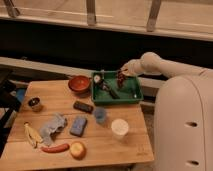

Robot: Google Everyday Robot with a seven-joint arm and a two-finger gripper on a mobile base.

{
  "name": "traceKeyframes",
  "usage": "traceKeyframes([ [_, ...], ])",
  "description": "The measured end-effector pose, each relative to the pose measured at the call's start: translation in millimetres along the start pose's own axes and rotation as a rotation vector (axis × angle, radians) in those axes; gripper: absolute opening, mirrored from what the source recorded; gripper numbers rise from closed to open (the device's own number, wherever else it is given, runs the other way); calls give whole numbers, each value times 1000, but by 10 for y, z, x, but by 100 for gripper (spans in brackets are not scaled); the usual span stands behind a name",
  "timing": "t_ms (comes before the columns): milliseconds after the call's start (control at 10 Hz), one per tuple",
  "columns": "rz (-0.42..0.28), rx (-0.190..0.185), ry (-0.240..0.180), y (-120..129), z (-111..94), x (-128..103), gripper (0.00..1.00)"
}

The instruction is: Place grapes in tray

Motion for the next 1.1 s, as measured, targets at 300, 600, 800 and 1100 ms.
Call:
traceKeyframes([
  [300,0,0,0,0,1,2,46],
  [600,7,-4,2,1,-4,-14,77],
  [800,10,-6,1,0,-11,-26,80],
  [1100,9,-6,2,2,-4,-16,80],
])
